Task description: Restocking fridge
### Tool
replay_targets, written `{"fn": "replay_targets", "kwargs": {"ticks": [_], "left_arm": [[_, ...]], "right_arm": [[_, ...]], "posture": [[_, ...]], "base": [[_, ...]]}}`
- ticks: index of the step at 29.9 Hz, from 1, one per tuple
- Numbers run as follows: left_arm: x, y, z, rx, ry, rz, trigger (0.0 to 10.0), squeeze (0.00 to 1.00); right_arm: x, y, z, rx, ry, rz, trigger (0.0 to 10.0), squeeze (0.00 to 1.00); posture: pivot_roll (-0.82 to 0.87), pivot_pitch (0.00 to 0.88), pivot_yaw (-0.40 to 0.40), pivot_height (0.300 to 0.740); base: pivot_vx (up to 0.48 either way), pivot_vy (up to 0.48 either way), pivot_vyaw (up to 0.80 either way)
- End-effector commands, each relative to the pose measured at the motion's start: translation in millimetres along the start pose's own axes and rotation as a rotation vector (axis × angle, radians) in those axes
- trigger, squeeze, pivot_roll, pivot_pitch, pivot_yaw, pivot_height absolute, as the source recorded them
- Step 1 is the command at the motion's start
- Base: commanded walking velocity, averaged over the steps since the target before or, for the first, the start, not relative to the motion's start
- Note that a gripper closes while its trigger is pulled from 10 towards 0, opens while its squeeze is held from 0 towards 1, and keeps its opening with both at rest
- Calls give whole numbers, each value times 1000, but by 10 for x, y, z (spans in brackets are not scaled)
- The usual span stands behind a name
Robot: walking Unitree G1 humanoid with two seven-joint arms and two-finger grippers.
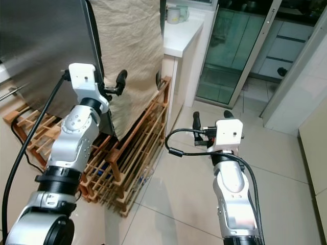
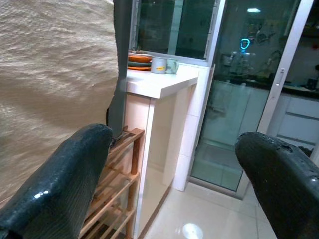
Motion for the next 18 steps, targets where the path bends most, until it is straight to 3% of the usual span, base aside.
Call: {"fn": "replay_targets", "kwargs": {"ticks": [1,7,12,18], "left_arm": [[28,54,13,13,0,-9,10000,0],[16,128,38,56,-51,-3,10000,0],[-18,187,-83,10,-60,2,10000,0],[-69,356,-624,-220,-95,54,10000,0]], "right_arm": [[4,35,4,2,-5,2,10000,922],[-5,42,23,10,-4,6,10000,918],[-4,46,30,11,-1,7,10000,918],[-86,37,3,23,-5,39,10000,922]], "posture": [[-75,0,-22,740],[-77,0,-22,740],[-79,0,-22,740],[-90,0,-30,740]], "base": [[0,0,0],[0,0,0],[0,0,0],[0,0,0]]}}
Point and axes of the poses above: a point about 5 cm out from each wrist's last joint towards the gripper, its own y axis pointing out of the wrist towards the gripper, its own x axis along the axis of the wrist's last joint, z = x × y, the point moved 3 cm from there along y, pointing out of the wrist towards the gripper, and after that the axes turned 10 degrees about -y, right-handed, at the moved point
